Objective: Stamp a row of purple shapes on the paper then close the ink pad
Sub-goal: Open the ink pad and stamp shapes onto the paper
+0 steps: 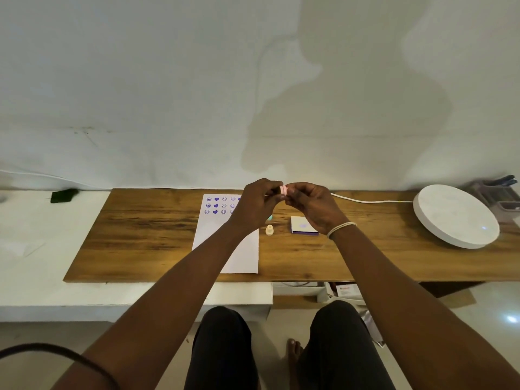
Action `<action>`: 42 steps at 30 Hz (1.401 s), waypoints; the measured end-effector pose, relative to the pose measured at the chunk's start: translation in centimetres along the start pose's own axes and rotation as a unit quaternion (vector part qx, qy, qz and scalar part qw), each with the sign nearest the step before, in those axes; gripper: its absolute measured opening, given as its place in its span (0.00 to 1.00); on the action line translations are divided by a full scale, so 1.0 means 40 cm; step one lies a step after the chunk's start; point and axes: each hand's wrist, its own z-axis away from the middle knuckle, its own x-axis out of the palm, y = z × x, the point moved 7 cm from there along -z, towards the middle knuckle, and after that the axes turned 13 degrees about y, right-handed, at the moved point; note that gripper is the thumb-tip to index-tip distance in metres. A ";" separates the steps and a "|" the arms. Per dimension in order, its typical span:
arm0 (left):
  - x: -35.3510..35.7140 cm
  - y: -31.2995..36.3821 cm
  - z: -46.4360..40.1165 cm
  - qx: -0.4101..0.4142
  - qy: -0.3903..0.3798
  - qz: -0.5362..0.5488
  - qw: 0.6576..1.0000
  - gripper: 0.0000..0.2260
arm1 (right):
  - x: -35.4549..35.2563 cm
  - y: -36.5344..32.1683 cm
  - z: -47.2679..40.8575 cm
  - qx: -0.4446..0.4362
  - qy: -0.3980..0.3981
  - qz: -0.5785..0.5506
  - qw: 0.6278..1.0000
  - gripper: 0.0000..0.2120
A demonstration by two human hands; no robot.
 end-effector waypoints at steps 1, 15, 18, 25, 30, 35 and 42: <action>-0.003 -0.009 -0.002 -0.015 0.001 -0.001 1.000 0.12 | -0.004 -0.005 -0.002 -0.008 0.007 0.010 1.000 0.13; 0.011 -0.148 -0.027 0.068 -0.040 -0.215 0.973 0.15 | -0.059 0.018 -0.056 -0.182 0.074 0.354 0.914 0.07; 0.032 -0.156 -0.049 0.134 -0.057 -0.292 0.945 0.12 | -0.038 0.034 -0.070 -0.251 0.063 0.426 0.867 0.05; 0.113 -0.286 -0.022 0.063 -0.123 -0.323 0.936 0.16 | -0.016 0.117 -0.111 -0.257 0.021 0.528 0.809 0.08; 0.155 -0.361 -0.002 0.047 -0.144 -0.335 0.930 0.15 | -0.010 0.177 -0.143 -0.240 -0.004 0.553 0.797 0.10; 0.186 -0.413 0.008 0.031 -0.152 -0.323 0.934 0.14 | -0.006 0.230 -0.165 -0.224 -0.010 0.558 0.799 0.11; 0.230 -0.477 0.036 -0.024 -0.136 -0.252 0.958 0.16 | -0.025 0.292 -0.191 -0.194 0.007 0.522 0.830 0.13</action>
